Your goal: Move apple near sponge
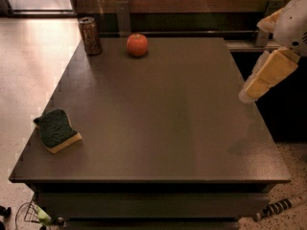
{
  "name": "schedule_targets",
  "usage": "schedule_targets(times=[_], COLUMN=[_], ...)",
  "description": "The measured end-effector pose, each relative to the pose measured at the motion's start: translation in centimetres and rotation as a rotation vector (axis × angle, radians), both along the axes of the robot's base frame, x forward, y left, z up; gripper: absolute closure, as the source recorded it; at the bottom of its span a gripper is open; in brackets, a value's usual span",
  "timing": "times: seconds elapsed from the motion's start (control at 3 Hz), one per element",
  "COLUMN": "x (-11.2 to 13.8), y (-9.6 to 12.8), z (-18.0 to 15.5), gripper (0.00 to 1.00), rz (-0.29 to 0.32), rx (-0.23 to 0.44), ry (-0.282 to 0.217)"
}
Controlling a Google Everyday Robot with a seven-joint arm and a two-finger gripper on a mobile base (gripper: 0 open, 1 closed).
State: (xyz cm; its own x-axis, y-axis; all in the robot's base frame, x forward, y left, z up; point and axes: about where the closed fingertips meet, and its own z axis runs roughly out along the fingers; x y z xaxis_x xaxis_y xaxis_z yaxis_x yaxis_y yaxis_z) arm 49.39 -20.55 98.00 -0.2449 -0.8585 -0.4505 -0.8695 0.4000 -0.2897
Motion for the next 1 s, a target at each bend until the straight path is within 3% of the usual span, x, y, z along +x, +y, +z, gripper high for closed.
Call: schedule_targets(times=[0.33,0.67,1.0], x=[4.4,9.6,13.3], y=[1.2,4.2,6.9], z=[0.2,2.9,4.8], gripper=[0.00,0.00,0.00], rz=[-0.041,-0.033,-0.015], rx=[0.255,0.512,0.689], ry=[-0.093,-0.219,-0.282])
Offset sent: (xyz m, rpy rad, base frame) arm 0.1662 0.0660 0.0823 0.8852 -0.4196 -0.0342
